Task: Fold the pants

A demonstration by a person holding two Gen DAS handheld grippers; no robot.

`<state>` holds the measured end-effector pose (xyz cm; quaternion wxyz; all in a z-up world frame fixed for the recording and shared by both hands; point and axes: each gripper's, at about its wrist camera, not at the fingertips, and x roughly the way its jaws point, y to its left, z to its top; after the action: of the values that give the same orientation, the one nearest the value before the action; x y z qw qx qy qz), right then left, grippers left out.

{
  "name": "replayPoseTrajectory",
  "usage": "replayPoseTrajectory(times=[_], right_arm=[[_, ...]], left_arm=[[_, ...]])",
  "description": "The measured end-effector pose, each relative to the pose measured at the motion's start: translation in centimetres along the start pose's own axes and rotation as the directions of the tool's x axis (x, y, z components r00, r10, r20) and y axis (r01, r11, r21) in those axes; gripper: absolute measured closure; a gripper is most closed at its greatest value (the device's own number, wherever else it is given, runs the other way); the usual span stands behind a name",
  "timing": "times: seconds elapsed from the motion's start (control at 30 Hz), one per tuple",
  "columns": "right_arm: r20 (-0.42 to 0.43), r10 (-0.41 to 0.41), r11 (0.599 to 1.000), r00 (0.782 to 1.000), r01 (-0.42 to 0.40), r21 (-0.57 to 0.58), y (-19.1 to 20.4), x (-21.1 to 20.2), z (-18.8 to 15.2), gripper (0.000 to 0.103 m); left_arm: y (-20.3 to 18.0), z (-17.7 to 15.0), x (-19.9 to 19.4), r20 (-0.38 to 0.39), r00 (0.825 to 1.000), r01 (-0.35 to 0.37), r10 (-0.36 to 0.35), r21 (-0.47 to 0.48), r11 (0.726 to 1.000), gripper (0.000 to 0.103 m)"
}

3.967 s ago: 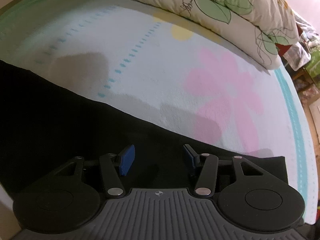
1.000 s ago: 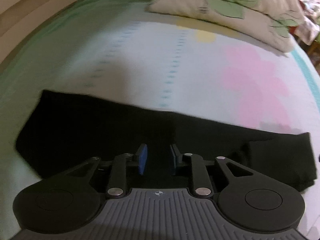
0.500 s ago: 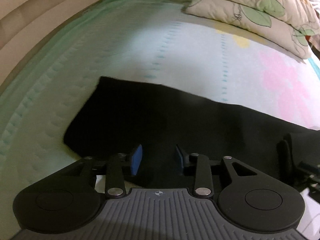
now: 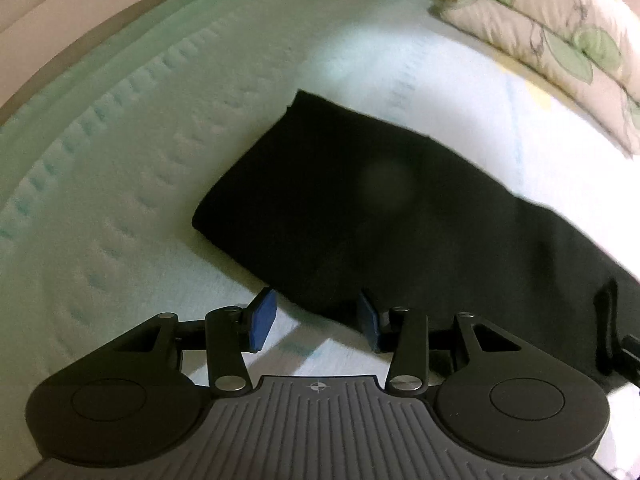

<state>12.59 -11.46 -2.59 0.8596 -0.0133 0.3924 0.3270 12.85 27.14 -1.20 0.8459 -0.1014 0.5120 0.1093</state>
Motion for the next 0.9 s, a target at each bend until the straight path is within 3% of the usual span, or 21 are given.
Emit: replayPoseTrajectory(times=[0.13, 0.23, 0.3, 0.4, 0.67, 0.9], right_arm=[[-0.03, 0.077, 0.997, 0.997, -0.078, -0.023, 2.9, 0.7, -1.2, 0.07], [-0.144, 0.034, 0.997, 0.989, -0.044, -0.069, 4.3, 2.9, -3.7, 0.075], [-0.097, 0.024, 0.997, 0.995, -0.03, -0.068, 4.4, 3.0, -4.8, 0.076], [-0.102, 0.019, 0.996, 0.995, -0.028, -0.081, 4.5, 2.9, -4.7, 0.077], [-0.104, 0.021, 0.995, 0.994, -0.031, -0.097, 4.7, 2.5, -5.1, 0.077], [-0.11, 0.029, 0.994, 0.993, -0.04, -0.099, 4.5, 2.4, -5.0, 0.077]], left_arm=[[0.4, -0.3, -0.9, 0.016, 1.0, -0.024, 0.024, 0.038, 0.999, 0.06], [0.9, -0.5, -0.8, 0.02, 1.0, -0.019, 0.019, 0.033, 0.999, 0.06], [1.0, -0.5, -0.6, 0.021, 1.0, -0.005, 0.004, 0.022, 1.0, 0.06], [1.1, -0.4, -0.1, 0.035, 0.999, 0.027, -0.027, 0.002, 1.0, 0.06], [2.9, 0.2, 1.9, 0.031, 0.992, 0.127, -0.123, -0.195, 0.973, 0.046], [4.2, 0.5, 2.4, 0.063, 0.986, 0.167, -0.155, -0.29, 0.942, 0.044]])
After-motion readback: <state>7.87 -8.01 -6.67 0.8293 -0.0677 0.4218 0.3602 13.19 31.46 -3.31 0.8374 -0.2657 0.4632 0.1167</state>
